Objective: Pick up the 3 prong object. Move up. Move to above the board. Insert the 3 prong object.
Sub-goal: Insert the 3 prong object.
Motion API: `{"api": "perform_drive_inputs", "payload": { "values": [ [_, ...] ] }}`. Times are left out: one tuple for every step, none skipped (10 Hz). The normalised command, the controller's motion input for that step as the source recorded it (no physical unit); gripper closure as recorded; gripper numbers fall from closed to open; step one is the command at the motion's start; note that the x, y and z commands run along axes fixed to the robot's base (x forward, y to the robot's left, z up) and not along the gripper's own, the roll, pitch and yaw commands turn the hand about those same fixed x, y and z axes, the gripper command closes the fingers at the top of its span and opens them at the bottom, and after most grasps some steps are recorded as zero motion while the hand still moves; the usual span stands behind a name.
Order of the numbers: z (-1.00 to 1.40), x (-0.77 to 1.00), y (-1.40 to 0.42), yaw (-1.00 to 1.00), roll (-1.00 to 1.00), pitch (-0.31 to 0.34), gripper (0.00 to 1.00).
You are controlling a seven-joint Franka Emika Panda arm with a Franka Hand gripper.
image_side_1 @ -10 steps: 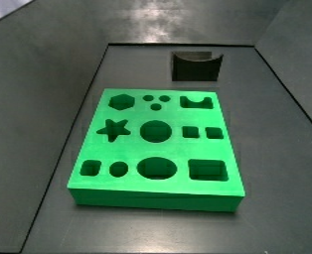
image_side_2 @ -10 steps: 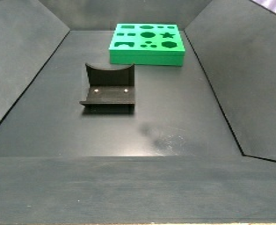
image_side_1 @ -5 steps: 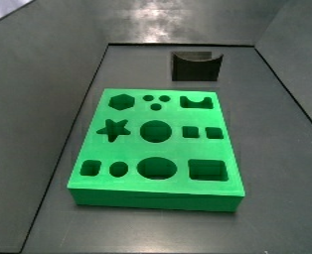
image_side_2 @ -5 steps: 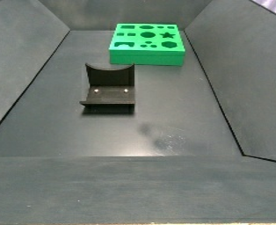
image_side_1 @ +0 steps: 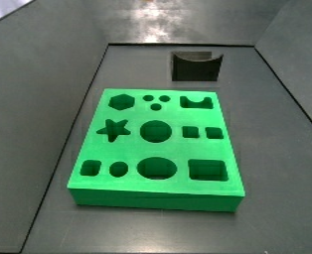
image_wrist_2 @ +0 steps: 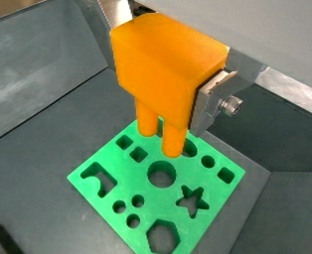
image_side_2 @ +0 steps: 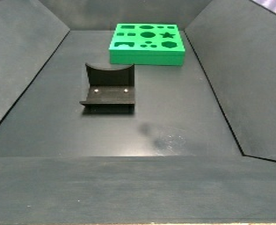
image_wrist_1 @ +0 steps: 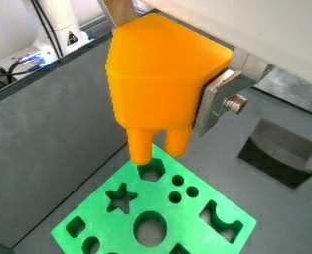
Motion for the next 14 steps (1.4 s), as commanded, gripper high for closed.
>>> {"api": "perform_drive_inputs", "payload": {
  "values": [
    [-0.01, 0.35, -0.08, -0.24, 0.00, 0.173, 1.00],
    [-0.01, 0.35, -0.06, -0.25, 0.00, 0.171, 1.00],
    [0.00, 0.34, -0.04, -0.25, 0.00, 0.167, 1.00],
    [0.00, 0.33, -0.03, -0.25, 0.00, 0.161, 1.00],
    [0.00, 0.31, -0.01, -0.24, 0.00, 0.154, 1.00],
    [0.00, 0.14, 0.00, -0.07, 0.00, 0.071, 1.00],
    [0.00, 0.09, 0.00, -0.04, 0.00, 0.054, 1.00],
    [0.00, 0.06, 0.00, -0.02, 0.00, 0.036, 1.00],
    [0.00, 0.00, 0.02, 0.00, 0.00, 0.000, 1.00],
    [0.00, 0.01, 0.11, 0.05, 0.00, 0.000, 1.00],
    [0.00, 0.05, 0.11, 0.07, 0.00, 0.000, 1.00],
    [0.00, 0.05, 0.09, 0.08, 0.00, 0.001, 1.00],
    [0.00, 0.05, 0.07, 0.08, 0.00, 0.000, 1.00],
    [0.00, 0.00, 0.02, 0.00, 0.00, 0.000, 1.00]
  ]
}}
